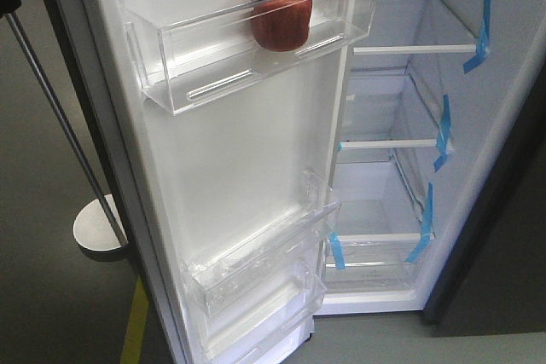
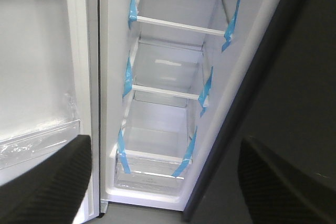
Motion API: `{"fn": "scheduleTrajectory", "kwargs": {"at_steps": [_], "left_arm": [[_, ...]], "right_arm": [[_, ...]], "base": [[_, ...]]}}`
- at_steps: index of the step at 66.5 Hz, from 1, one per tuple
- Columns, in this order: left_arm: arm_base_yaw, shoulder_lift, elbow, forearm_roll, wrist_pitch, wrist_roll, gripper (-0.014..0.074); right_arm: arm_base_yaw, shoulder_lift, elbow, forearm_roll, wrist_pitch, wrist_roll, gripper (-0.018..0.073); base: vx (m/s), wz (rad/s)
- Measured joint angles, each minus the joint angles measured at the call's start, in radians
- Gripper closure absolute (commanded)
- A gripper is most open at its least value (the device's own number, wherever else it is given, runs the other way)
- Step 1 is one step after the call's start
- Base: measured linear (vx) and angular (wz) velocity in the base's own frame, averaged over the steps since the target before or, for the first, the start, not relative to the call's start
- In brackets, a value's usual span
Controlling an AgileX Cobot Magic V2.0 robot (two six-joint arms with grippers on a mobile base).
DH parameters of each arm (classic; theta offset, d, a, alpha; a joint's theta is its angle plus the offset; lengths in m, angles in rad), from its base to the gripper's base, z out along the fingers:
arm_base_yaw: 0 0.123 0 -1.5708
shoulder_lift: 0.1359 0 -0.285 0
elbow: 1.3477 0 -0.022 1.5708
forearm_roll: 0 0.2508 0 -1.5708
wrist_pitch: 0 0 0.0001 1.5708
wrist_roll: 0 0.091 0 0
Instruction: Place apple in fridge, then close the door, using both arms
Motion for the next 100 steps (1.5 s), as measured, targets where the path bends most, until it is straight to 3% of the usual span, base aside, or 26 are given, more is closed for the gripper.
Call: {"fn": "scheduleTrajectory", "kwargs": {"at_steps": [45,65,83,100], "left_arm": [[-0.016,0.118,-0.056,0.016,-0.053,0.000,0.0094],[-0.152,0.100,-0.055,0.205,-0.045,-0.003,0.0092],[-0.245,0.095,-0.053,0.219,0.003,-0.080,0.0092],[-0.409,0.082,-0.046,0.230,0.007,-0.083,0.0092]], "right_arm": [[0.000,0.000,0.000,0.000,0.000,0.000,0.0013],[0.000,0.000,0.000,-0.002,0.001,0.000,0.0013],[0.000,0.000,0.000,-0.003,0.001,0.000,0.0013],[0.000,0.000,0.000,-0.003,0.001,0.000,0.0013]], "base": [[0.00,0.00],[0.00,0.00],[-0.01,0.04],[-0.01,0.06]]}}
